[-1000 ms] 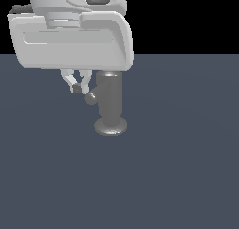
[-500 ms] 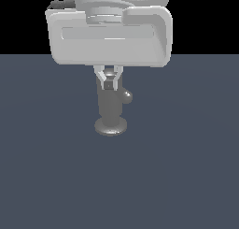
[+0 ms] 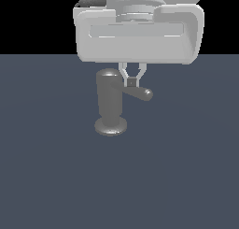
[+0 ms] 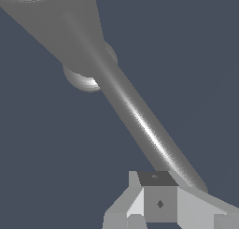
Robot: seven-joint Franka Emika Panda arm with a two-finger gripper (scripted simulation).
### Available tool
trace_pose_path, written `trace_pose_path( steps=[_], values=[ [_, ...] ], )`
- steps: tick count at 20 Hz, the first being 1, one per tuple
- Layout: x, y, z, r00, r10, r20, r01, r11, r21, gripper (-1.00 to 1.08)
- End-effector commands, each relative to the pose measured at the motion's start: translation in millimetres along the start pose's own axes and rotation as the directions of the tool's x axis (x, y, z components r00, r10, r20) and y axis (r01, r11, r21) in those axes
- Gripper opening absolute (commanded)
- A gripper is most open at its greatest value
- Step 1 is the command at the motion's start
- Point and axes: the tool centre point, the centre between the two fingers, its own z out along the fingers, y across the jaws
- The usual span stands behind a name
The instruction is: Turn on the faucet by rotating a designated handle.
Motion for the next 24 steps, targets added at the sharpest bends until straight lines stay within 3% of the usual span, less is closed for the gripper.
trace_pose_path(
  steps=[1,24],
  values=[
    [2.9,1.9,0.7,1.000,-0.001,0.001,0.001,1.000,0.000,-1.00],
    [67.7,64.2,14.3,0.999,0.013,0.031,-0.013,1.000,-0.003,-1.00]
  ],
)
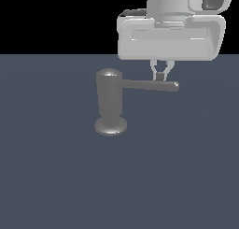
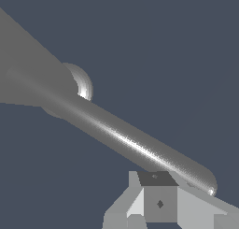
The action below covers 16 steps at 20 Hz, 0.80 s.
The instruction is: Turn on the faucet by rotating a designated handle.
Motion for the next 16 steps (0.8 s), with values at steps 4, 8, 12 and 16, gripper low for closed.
trace_pose_path(
  steps=[4,8,12,16],
  values=[
    [12.2,14.3,13.0,1.000,0.002,0.026,-0.002,1.000,0.000,-1.00],
    [23.1,24.7,15.4,1.000,0.004,0.031,-0.004,1.000,-0.001,-1.00],
    [33.9,35.0,17.8,0.999,0.007,0.036,-0.007,1.000,-0.001,-1.00],
    [44.6,45.1,20.2,0.999,0.009,0.041,-0.009,1.000,-0.001,-1.00]
  ],
)
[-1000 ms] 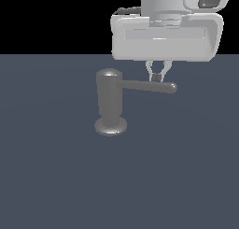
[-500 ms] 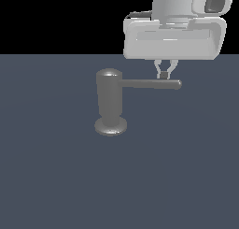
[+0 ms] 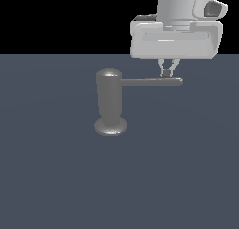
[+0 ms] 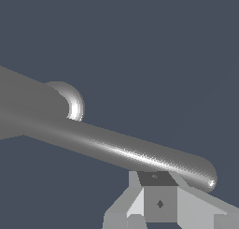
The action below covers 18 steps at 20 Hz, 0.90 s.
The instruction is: Turn on the faucet by rotating a designated handle.
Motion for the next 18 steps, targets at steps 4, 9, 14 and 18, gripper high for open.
trace_pose_path(
  steps=[4,9,14,18],
  values=[
    [1.2,30.7,19.9,0.998,0.039,0.042,-0.039,0.999,-0.002,-1.00],
    [23.8,3.1,2.2,1.000,-0.005,0.004,0.005,1.000,0.001,-1.00],
    [39.2,3.3,4.6,1.000,0.000,0.008,0.000,1.000,0.001,-1.00],
    [51.2,3.5,6.6,1.000,0.004,0.011,-0.004,1.000,0.001,-1.00]
  ],
)
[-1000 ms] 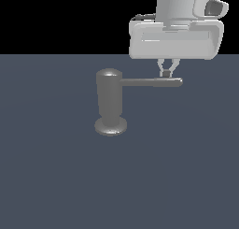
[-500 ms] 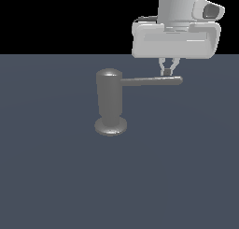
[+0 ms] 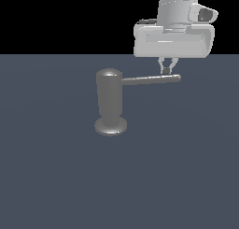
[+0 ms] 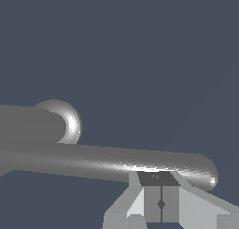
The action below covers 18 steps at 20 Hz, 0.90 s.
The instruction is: Turn on the faucet by rotating a designated handle.
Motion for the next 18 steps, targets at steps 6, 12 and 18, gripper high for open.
trace_pose_path(
  steps=[6,12,18],
  values=[
    [23.5,-2.5,7.7,1.000,0.001,0.009,-0.001,1.000,0.000,-1.00],
    [40.7,-2.2,10.6,1.000,0.007,0.014,-0.007,1.000,0.000,-1.00],
    [57.4,-1.8,13.4,1.000,0.012,0.019,-0.012,1.000,0.000,-1.00]
  ],
)
